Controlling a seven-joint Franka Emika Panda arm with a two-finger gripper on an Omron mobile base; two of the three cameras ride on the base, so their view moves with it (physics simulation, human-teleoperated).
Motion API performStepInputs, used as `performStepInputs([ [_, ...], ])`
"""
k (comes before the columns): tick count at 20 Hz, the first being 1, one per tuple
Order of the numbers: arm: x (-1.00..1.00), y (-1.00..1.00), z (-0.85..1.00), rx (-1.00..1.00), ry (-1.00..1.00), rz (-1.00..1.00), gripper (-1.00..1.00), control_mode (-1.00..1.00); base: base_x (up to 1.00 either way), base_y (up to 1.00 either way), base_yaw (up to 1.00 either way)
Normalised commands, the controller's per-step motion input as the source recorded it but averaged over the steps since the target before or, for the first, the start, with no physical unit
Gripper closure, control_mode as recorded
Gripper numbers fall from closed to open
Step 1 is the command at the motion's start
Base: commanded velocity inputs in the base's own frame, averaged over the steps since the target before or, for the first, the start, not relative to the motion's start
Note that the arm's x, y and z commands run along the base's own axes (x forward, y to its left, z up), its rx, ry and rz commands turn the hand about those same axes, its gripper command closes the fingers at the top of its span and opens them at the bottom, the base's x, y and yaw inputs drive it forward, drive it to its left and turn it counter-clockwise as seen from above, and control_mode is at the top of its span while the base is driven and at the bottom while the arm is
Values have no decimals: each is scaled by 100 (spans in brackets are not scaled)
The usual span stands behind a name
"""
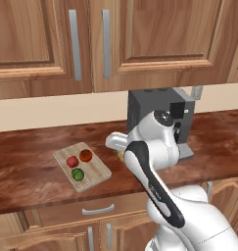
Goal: Place the avocado, onion, tomato, and bell pepper on the cutting board.
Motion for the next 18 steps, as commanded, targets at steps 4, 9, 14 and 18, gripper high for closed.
performStepInputs([
  [4,24,39,0,-3,0,0,100,-100,0,0,0],
  [9,49,27,-14,-6,0,0,100,-100,0,0,0],
  [14,35,11,-25,-6,2,0,100,-100,0,0,0],
  [18,6,6,-30,-4,2,0,100,-100,0,0,0],
])
